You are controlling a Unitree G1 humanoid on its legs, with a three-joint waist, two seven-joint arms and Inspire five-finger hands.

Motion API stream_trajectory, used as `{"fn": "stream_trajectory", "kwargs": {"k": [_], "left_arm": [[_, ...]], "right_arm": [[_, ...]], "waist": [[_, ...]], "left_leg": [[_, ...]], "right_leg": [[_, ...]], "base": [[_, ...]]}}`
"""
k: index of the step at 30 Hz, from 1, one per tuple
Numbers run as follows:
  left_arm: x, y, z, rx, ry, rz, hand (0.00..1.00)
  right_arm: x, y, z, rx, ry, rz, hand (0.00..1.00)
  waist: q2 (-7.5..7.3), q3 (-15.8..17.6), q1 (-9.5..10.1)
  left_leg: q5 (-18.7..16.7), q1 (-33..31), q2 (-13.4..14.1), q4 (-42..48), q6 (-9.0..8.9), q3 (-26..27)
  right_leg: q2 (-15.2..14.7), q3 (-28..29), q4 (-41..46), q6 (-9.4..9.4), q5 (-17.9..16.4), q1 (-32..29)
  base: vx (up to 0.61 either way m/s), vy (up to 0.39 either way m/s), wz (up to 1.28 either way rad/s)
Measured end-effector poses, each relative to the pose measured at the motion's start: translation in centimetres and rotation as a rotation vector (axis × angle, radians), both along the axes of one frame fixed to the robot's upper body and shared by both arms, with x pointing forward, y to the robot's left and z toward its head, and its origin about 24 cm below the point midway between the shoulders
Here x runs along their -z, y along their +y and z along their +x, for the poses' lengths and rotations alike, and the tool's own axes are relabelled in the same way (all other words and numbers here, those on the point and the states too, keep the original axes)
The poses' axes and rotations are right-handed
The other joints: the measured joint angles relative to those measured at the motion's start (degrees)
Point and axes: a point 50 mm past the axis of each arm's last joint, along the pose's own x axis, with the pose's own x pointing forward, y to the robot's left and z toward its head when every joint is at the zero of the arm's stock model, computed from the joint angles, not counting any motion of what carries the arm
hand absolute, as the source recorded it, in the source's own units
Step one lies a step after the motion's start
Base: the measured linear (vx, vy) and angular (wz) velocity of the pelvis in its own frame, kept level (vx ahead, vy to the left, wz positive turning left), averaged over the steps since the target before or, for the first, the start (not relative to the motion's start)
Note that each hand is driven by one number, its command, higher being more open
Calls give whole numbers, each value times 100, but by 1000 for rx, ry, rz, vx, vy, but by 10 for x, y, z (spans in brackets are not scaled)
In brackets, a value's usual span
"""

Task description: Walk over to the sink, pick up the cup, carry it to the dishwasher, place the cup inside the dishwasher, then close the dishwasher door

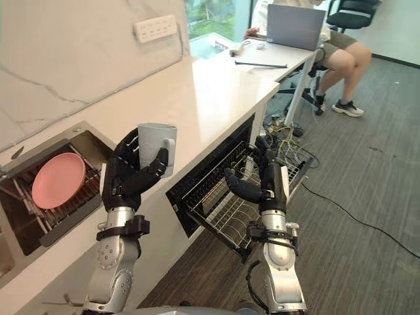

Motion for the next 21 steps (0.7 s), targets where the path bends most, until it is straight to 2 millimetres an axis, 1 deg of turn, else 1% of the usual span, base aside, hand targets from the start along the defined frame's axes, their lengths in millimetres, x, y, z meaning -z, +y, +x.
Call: {"fn": "stream_trajectory", "kwargs": {"k": [4,8,10,13,18,21], "left_arm": [[-9,5,7,-16,-37,21,30],[-15,16,13,-72,-59,27,30],[-12,21,19,-98,-42,29,30],[-6,22,23,-110,-12,28,30],[1,19,24,-95,21,31,30],[2,15,25,-75,22,31,30]], "right_arm": [[-5,9,-1,-72,-21,39,90],[-16,19,-2,-153,-67,112,90],[-17,23,-3,-191,-72,159,90],[-19,26,-3,-240,-79,225,90],[-20,32,-4,-301,-78,306,90],[-25,38,-1,-335,-92,343,90]], "waist": [[-1,-1,-12],[-12,-9,-8],[-26,-27,-6],[-55,-45,-11],[-126,-92,-18],[-124,-99,-15]], "left_leg": [[56,57,-10,-100,15,78],[132,88,-28,-193,-5,176],[155,123,-22,-211,11,239],[155,124,-26,-234,11,306],[155,124,-32,-256,11,316],[156,122,-39,-264,14,309]], "right_leg": [[14,92,-93,11,86,-22],[43,195,-191,13,174,-49],[57,256,-195,14,176,-50],[62,331,-217,29,202,-92],[59,350,-261,41,223,-95],[52,348,-263,43,224,-94]], "base": [[-65,-6,-16],[-26,-10,-14],[-7,-16,-14],[-9,-15,-14],[-6,-8,-4],[0,0,0]]}}
